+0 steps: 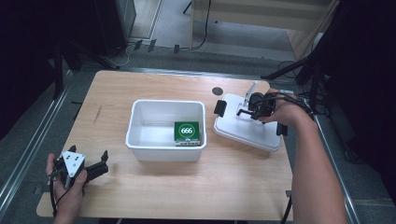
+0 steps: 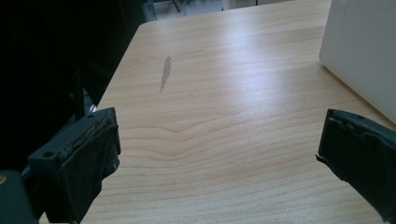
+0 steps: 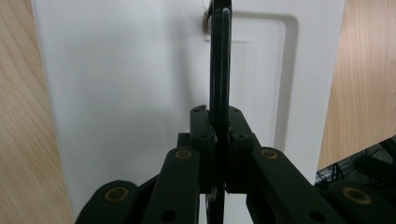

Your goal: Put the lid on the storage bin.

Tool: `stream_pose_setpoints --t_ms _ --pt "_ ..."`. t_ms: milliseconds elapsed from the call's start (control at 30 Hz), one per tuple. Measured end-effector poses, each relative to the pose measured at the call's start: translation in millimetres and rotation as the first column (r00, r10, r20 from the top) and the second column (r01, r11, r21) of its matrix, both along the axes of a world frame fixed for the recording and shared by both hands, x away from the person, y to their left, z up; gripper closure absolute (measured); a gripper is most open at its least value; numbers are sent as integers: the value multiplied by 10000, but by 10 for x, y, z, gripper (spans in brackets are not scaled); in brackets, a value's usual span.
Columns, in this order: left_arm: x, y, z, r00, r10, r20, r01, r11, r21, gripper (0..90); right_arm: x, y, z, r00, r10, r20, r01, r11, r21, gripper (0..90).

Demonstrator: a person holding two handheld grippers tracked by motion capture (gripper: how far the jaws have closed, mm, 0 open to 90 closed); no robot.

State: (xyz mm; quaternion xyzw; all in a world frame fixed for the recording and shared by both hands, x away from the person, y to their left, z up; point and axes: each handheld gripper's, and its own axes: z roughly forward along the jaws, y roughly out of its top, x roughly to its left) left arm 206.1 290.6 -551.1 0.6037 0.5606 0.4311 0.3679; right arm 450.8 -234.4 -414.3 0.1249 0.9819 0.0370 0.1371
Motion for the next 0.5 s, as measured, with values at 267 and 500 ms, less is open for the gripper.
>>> stream_pose_setpoints --t_ms 267,500 --pt "2 -2 -2 10000 -2 14 2 10000 24 0 -57 -19 177 9998 151 119 -152 9999 77 851" --pt "2 -4 -2 10000 -29 15 29 10000 31 0 -94 -18 325 9995 233 199 -238 9994 264 851"
